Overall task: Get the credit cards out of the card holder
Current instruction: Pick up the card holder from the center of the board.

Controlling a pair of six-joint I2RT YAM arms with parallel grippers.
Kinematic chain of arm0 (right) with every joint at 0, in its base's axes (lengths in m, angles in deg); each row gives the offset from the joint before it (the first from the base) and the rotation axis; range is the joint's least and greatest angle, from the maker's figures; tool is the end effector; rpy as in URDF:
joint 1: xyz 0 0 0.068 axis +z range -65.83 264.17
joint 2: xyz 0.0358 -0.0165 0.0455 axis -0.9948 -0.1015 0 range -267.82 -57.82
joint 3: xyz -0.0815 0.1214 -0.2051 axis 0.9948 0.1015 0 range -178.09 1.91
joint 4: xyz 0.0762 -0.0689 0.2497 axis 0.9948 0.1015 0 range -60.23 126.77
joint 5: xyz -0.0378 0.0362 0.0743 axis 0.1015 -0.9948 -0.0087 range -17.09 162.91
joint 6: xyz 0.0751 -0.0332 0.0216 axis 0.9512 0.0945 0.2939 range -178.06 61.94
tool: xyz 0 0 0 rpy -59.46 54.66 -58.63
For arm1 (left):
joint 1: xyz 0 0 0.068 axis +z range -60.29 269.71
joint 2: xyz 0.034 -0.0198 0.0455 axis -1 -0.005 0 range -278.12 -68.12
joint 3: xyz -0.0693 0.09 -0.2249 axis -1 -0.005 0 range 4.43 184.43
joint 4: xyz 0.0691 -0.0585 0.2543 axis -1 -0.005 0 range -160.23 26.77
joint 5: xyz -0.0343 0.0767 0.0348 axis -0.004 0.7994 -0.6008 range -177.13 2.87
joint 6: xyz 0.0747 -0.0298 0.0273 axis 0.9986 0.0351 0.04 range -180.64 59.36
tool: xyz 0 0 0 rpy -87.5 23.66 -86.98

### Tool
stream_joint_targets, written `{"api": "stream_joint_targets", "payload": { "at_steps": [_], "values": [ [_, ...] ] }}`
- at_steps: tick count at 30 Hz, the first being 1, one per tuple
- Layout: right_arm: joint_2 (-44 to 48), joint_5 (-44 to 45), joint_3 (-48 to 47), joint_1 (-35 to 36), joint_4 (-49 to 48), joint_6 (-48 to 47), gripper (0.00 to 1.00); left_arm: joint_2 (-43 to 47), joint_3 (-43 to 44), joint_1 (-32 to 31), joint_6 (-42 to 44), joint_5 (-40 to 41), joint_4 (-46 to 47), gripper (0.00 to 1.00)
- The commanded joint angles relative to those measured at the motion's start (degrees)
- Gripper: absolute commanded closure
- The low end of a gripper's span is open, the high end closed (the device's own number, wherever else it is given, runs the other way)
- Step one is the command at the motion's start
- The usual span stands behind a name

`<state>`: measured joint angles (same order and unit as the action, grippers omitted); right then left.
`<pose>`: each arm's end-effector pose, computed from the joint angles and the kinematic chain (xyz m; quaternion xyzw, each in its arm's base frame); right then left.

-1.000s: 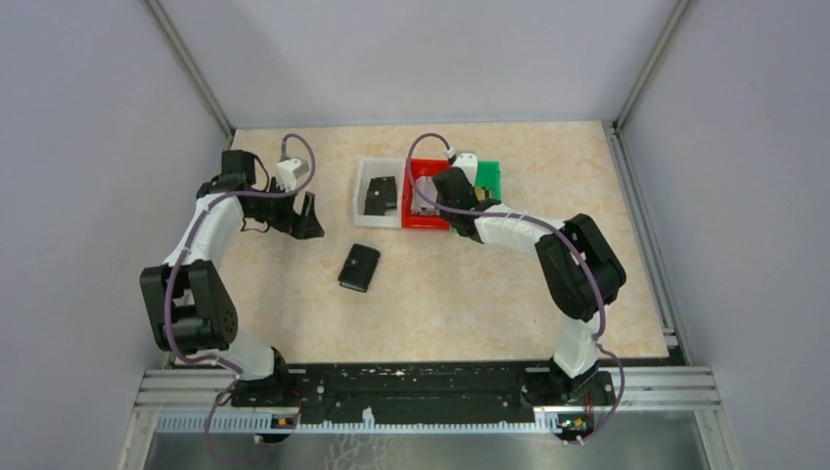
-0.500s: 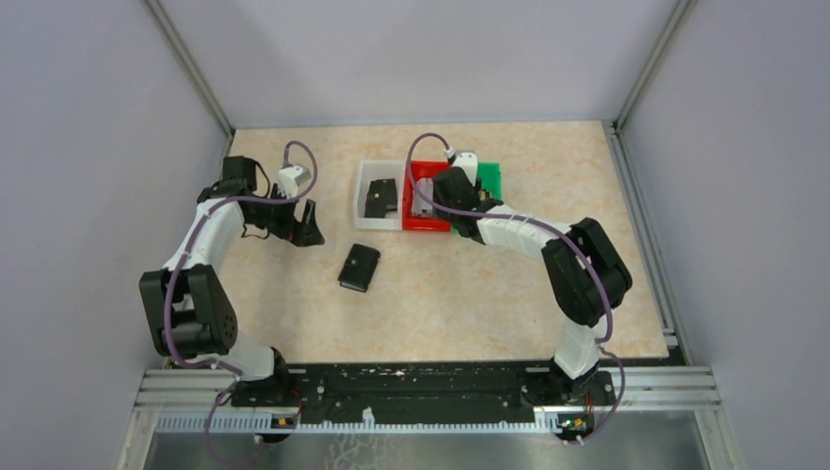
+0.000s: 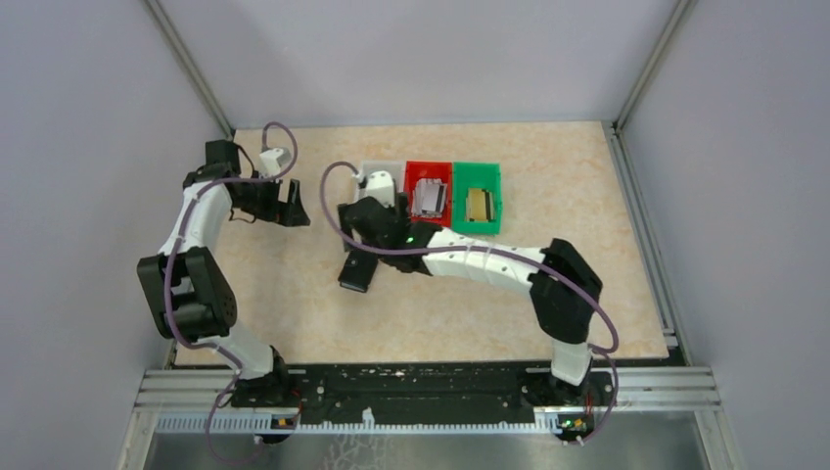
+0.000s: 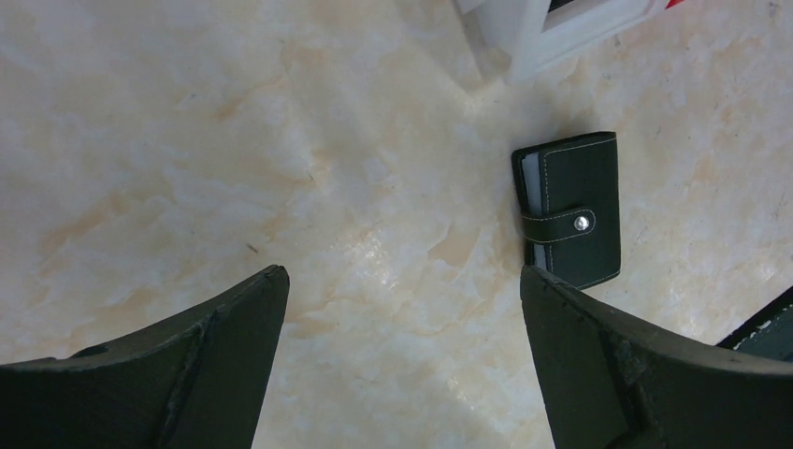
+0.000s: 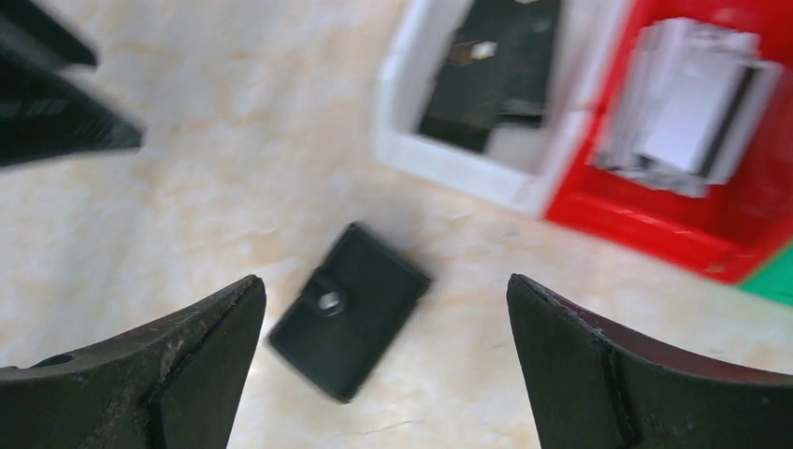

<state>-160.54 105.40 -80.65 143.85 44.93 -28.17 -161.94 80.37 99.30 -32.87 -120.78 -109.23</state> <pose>0.2589 0.3633 0.2395 -0.0950 0.8572 0.1342 0.4880 0.3582 0.0185 0.2122 0.2119 0.9104 -0.1978 0.2953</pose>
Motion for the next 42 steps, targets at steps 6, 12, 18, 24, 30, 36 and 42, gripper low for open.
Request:
{"api": "stream_joint_targets", "payload": {
  "at_steps": [6,12,18,24,30,36,42],
  "values": [
    [-18.81,0.32,-18.32,8.24,8.22,-1.59,0.01,1.66,1.26,3.13,-1.40,-0.95,-1.30,0.01],
    [-26.26,4.30,-23.49,8.92,11.43,-3.72,0.01,3.14,0.01,3.19,-0.56,-1.23,-1.35,0.01],
    [-26.14,7.76,-19.50,8.86,11.91,-3.33,0.02,3.78,-0.10,3.25,0.52,-4.39,-2.59,0.01],
    [-17.80,5.21,-6.94,8.79,5.34,-2.29,0.02,3.61,-0.09,3.23,0.83,-7.08,-2.61,0.01],
    [-13.65,-0.48,-1.61,8.72,2.57,-2.33,0.01,2.90,-0.05,3.24,1.36,-8.33,-3.85,0.01],
    [-11.05,-10.03,2.06,6.61,-3.86,-5.35,0.02,3.56,-0.65,3.21,2.73,-9.02,-4.57,0.01],
    [-9.90,-19.79,3.81,1.82,-5.82,-5.58,0.02,3.49,-0.78,3.18,3.95,-9.39,-5.42,0.01]
  ]
}}
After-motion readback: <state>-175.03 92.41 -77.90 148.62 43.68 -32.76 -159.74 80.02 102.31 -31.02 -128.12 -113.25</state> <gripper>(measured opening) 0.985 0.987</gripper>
